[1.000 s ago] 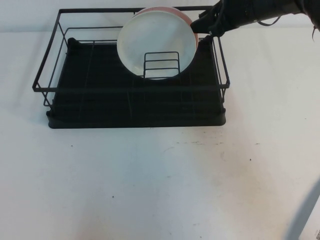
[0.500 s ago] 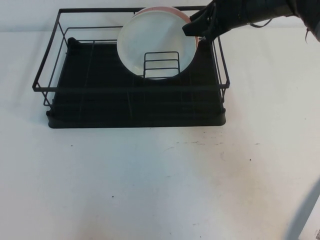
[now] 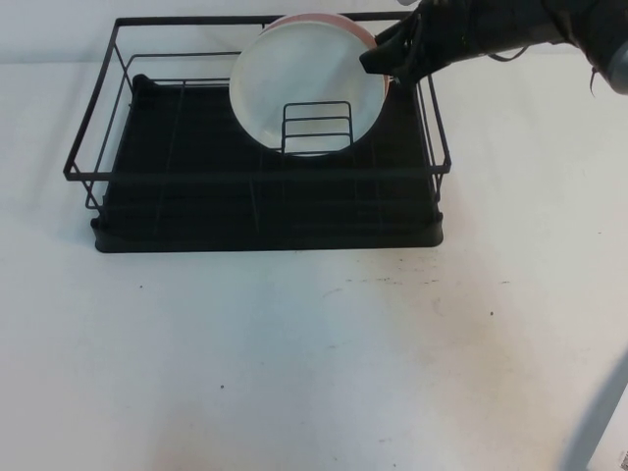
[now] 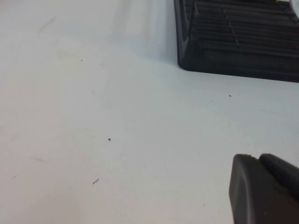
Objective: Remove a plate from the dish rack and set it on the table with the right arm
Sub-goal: Grasp the plate from the shelf
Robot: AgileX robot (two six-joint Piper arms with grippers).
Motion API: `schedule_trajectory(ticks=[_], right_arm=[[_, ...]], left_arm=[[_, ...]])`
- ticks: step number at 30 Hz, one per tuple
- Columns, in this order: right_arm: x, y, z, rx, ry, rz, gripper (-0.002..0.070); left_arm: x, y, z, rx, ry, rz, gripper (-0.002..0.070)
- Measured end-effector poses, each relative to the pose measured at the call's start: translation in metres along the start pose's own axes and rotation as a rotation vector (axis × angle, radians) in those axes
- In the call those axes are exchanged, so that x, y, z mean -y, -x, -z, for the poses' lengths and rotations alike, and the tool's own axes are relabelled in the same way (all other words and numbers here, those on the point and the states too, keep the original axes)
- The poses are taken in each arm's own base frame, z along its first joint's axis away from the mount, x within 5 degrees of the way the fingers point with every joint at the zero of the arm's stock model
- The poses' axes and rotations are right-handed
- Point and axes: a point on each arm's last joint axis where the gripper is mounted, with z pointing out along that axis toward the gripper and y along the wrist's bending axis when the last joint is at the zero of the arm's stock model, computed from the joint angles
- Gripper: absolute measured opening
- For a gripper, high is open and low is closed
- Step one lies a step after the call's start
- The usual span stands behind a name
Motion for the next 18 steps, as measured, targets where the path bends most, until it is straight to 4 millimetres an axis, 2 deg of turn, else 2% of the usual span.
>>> schedule_trajectory(ticks=[10, 18], right_arm=[[0.004, -0.02, -0.019, -0.005, 0.006, -0.031, 0.0262], [0.005, -0.019, -0.02, 0.014, -0.008, -0.026, 0.0258]], left_arm=[[0.0, 0.0, 0.0, 0.0, 0.0, 0.0, -0.0004], [0.0, 0.0, 0.0, 0.0, 0.0, 0.0, -0.0004]])
